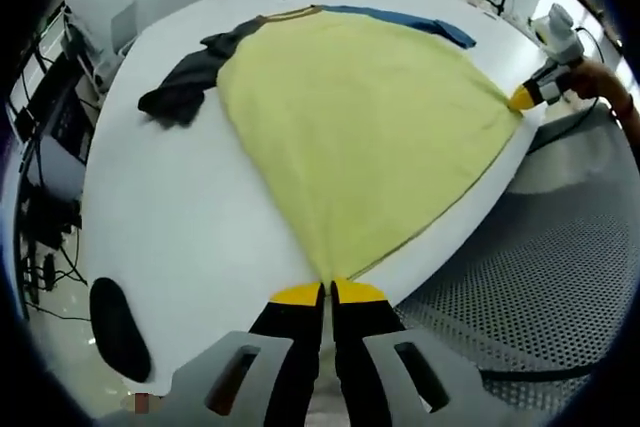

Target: Fold the garment on the visible template until the final outline fits inside the template.

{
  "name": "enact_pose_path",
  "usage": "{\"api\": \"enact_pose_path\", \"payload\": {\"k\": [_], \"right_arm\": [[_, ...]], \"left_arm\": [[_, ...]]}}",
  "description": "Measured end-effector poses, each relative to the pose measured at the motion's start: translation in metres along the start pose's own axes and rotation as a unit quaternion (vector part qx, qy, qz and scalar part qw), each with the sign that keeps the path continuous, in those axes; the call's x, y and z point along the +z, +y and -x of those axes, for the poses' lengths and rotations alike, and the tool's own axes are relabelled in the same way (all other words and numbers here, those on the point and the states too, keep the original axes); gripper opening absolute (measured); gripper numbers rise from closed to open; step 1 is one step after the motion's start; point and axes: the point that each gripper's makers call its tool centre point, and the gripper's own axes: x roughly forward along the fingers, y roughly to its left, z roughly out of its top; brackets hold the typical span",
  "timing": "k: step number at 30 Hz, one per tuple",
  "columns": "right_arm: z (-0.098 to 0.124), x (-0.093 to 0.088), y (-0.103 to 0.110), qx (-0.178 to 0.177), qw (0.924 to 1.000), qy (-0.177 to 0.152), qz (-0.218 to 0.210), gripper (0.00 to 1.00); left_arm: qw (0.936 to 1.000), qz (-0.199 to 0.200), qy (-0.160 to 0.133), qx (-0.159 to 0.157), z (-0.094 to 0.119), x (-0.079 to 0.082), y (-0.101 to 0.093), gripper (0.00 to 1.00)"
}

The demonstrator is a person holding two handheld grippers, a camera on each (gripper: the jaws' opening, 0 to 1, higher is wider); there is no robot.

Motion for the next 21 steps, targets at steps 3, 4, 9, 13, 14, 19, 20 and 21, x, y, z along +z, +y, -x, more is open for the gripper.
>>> {"api": "enact_pose_path", "payload": {"k": [3,4,9,13,14,19,20,21], "right_arm": [[0.0005,-0.0005,-0.0004,-0.001,1.0000,-0.001,-0.002,0.00],[0.0007,-0.0010,-0.0005,-0.002,1.0000,0.000,0.000,0.00],[0.0008,-0.0014,-0.0003,-0.001,1.0000,0.001,0.004,0.00],[0.0008,-0.0013,-0.0001,-0.001,1.0000,0.000,0.007,0.00],[0.0008,-0.0014,0.0002,-0.001,0.9999,-0.001,0.014,0.00],[0.0012,-0.0004,0.0023,-0.003,0.9993,-0.010,0.035,0.00],[0.0024,0.0006,0.0018,-0.006,0.9993,-0.013,0.034,0.06],[0.0040,0.0037,0.0000,-0.011,0.9990,-0.022,0.037,0.12]], "left_arm": [[1.0000,0.003,0.001,-0.004,-0.0015,-0.0017,-0.0012,0.03],[1.0000,0.004,0.002,-0.003,-0.0024,-0.0028,-0.0014,0.03],[0.9999,0.011,-0.001,0.000,-0.0023,-0.0030,-0.0011,0.03],[1.0000,0.003,0.000,0.005,-0.0023,-0.0027,-0.0016,0.03],[1.0000,0.003,0.000,0.006,-0.0024,-0.0027,-0.0017,0.03],[0.9997,0.007,-0.017,0.013,-0.0017,-0.0013,-0.0012,0.07],[0.9992,0.015,-0.031,0.019,-0.0010,0.0014,-0.0001,0.12],[0.9991,0.011,-0.036,0.019,0.0007,0.0021,-0.0009,0.16]]}}
